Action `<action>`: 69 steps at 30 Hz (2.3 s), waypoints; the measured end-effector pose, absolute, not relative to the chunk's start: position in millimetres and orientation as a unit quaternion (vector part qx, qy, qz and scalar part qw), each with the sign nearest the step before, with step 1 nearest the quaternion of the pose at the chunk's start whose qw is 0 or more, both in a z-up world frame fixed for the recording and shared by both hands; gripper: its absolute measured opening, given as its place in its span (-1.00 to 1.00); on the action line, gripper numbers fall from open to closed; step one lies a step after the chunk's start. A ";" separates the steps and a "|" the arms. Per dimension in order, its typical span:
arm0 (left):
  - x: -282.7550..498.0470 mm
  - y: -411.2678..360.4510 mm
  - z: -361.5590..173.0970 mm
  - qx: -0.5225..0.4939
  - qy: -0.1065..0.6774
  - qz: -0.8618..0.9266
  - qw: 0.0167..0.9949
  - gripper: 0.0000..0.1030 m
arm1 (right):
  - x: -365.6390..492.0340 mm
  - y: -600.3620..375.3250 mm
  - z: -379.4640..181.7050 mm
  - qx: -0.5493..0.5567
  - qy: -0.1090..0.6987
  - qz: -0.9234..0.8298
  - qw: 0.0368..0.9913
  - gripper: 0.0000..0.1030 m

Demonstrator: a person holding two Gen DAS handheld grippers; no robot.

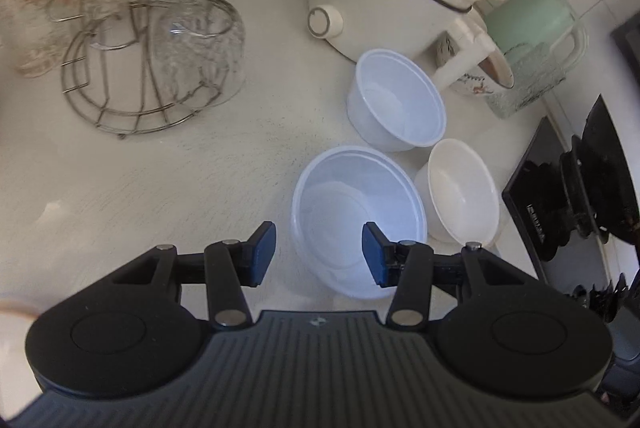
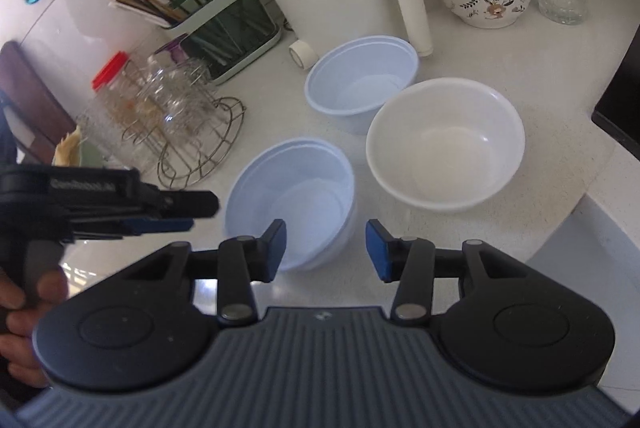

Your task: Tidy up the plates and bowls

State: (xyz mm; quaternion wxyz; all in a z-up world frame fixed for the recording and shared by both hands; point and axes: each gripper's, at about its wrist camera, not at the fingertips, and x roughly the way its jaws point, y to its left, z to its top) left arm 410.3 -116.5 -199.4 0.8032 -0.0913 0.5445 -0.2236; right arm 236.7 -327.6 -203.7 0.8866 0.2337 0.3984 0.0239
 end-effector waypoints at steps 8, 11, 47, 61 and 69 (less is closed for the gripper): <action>420.1 -134.2 -213.5 -0.057 0.556 -0.230 0.796 0.04 | 254.0 -333.7 -214.8 0.241 0.405 0.033 0.881 -0.36; 424.2 -134.2 -218.6 -0.054 0.557 -0.231 0.796 0.03 | 257.4 -331.7 -216.5 0.240 0.407 0.043 0.880 -0.37; 390.8 -54.3 -199.7 -0.115 0.544 -0.187 0.810 -0.73 | 260.9 -289.3 -207.4 0.217 0.429 0.105 0.871 -0.56; 369.8 -38.5 -204.3 -0.108 0.552 -0.177 0.808 -0.72 | 256.6 -267.7 -210.2 0.180 0.452 0.112 0.867 -0.56; 369.3 -36.1 -208.5 -0.104 0.557 -0.172 0.806 -0.72 | 255.1 -261.2 -212.0 0.164 0.460 0.117 0.865 -0.52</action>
